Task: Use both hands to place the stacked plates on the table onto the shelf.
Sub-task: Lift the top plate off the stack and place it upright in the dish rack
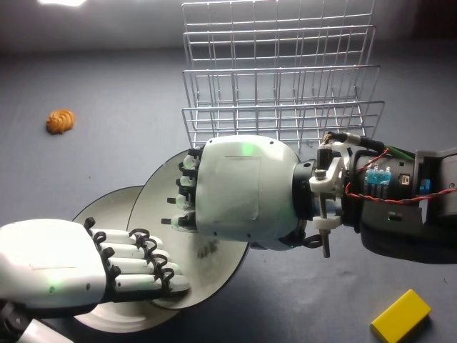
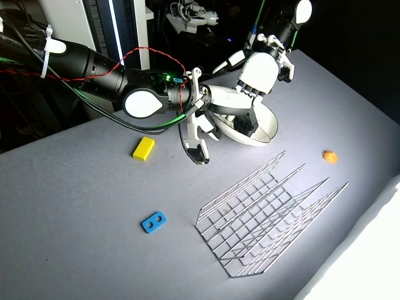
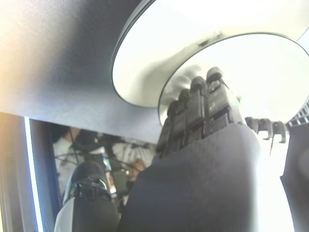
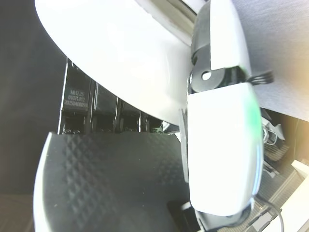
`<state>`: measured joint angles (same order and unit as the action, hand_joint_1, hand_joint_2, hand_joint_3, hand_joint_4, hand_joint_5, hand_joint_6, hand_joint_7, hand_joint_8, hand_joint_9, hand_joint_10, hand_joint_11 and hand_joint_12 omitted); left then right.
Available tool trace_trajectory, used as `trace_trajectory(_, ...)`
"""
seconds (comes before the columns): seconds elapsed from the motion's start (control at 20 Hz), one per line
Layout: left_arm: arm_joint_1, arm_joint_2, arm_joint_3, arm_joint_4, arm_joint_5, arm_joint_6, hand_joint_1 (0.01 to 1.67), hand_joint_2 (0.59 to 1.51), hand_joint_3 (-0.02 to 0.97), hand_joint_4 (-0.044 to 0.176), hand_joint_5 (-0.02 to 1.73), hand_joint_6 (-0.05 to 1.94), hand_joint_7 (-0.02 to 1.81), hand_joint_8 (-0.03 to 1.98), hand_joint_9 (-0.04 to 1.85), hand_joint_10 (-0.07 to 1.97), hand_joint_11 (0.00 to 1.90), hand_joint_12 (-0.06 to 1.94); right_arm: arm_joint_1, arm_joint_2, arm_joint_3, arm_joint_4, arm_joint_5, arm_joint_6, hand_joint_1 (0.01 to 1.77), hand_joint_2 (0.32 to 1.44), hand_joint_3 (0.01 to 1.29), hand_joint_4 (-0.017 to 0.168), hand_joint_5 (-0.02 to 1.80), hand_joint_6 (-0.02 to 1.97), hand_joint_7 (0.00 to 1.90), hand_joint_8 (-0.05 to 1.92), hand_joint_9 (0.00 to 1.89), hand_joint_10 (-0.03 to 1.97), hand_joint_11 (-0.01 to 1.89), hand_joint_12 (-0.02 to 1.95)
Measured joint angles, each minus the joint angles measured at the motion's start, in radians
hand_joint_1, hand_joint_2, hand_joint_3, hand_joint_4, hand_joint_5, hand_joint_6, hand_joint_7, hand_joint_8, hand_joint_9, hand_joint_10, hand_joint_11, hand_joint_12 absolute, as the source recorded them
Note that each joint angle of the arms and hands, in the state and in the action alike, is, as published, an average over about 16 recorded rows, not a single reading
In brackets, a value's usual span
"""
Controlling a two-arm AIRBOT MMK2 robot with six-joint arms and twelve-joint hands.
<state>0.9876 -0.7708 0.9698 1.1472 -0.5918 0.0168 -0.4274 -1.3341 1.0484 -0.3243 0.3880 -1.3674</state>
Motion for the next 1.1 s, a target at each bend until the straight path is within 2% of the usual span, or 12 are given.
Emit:
trace_trajectory(0.35,-0.015,0.008,0.041,-0.009,-0.003,0.008,0.02,1.073,0.004,0.005,0.07,-0.01,0.08,0.00,0.06,0.01,0.04,0.03,0.006,0.007,-0.013,0.003,0.005,0.001,1.19,0.94,0.01,-0.005,0.79,0.75,0.91,0.63,0.96,0.86,0.84,1.08)
trace_trajectory(0.7,-0.062,0.030,0.101,-0.028,0.004,0.013,0.02,1.065,0.004,0.006,0.09,0.01,0.09,0.01,0.07,0.01,0.04,0.05,0.015,0.034,-0.050,0.017,-0.005,0.004,1.22,0.94,0.01,-0.005,0.80,0.81,0.94,0.69,1.00,0.93,0.83,1.10)
trace_trajectory(0.8,-0.079,0.038,0.123,-0.035,0.014,0.014,0.02,1.064,0.004,0.004,0.10,0.01,0.09,0.01,0.07,0.01,0.04,0.05,0.021,0.048,-0.066,0.026,-0.011,0.004,1.23,0.94,0.01,-0.004,0.81,0.81,0.94,0.69,0.99,1.01,0.83,1.10)
trace_trajectory(1.1,-0.127,0.059,0.194,-0.058,0.055,0.015,0.02,1.063,0.004,0.002,0.10,0.02,0.08,0.01,0.06,0.01,0.03,0.06,0.058,0.104,-0.125,0.083,-0.036,0.005,1.27,0.95,0.01,0.001,0.85,0.87,0.97,0.75,1.00,1.01,0.83,1.12)
